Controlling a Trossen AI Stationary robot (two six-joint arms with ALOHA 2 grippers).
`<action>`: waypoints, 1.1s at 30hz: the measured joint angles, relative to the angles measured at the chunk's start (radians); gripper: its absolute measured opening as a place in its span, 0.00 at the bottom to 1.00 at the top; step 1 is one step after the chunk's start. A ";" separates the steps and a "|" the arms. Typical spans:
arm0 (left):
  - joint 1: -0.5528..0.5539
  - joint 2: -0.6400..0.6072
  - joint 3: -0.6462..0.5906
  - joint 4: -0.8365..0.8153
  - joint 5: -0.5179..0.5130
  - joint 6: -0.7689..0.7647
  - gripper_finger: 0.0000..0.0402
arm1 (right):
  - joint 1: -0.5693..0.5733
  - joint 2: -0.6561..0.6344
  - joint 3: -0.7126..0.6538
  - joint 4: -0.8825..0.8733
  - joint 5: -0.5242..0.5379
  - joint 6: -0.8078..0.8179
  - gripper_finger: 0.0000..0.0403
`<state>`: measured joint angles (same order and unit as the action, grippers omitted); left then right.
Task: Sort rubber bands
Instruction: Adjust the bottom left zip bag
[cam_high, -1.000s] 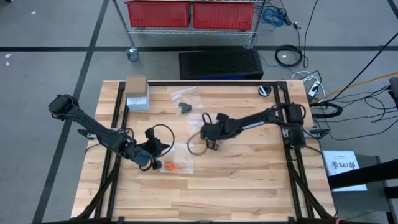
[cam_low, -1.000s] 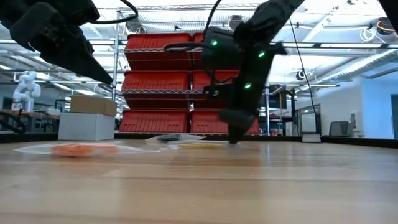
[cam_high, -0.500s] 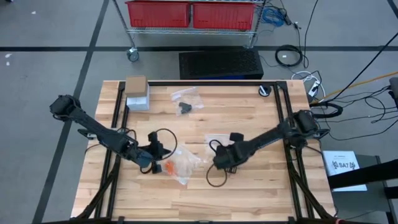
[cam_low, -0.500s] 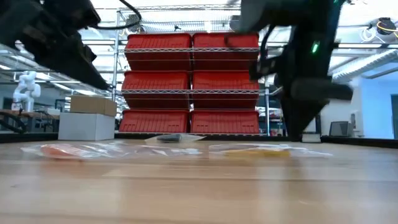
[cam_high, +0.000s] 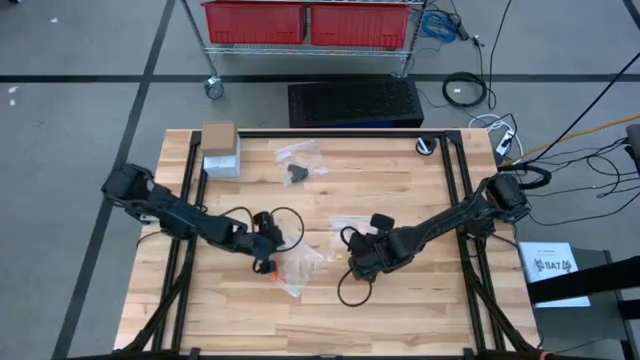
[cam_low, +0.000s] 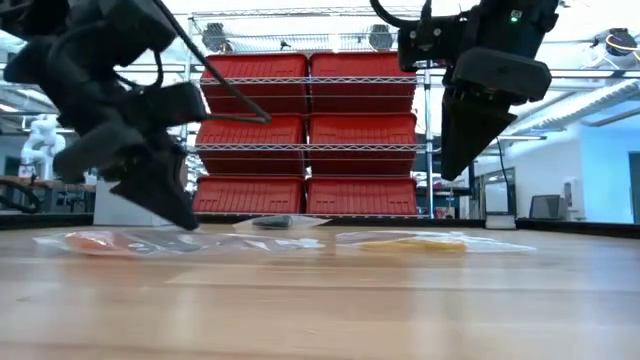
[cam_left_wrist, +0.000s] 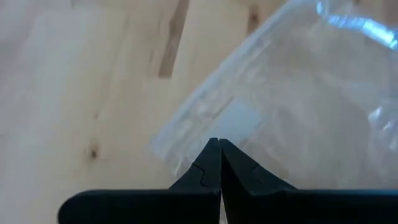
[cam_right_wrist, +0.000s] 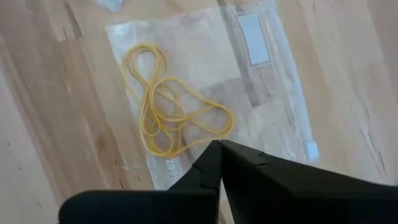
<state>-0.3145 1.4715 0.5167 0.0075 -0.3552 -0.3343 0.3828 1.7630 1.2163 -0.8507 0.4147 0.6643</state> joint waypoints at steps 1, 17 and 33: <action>0.000 0.008 0.000 -0.009 0.000 -0.001 0.00 | 0.000 0.000 0.000 0.001 0.000 0.000 0.00; -0.081 -0.139 -0.002 -0.513 -0.163 -0.303 0.00 | 0.025 0.000 0.000 -0.035 0.002 0.087 0.00; -0.092 -0.121 0.000 -0.373 -0.249 -0.330 0.00 | -0.126 0.184 0.002 0.340 0.029 -0.076 0.00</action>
<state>-0.4069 1.3510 0.5163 -0.3652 -0.6041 -0.6642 0.2569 1.9465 1.2182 -0.5109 0.4442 0.5884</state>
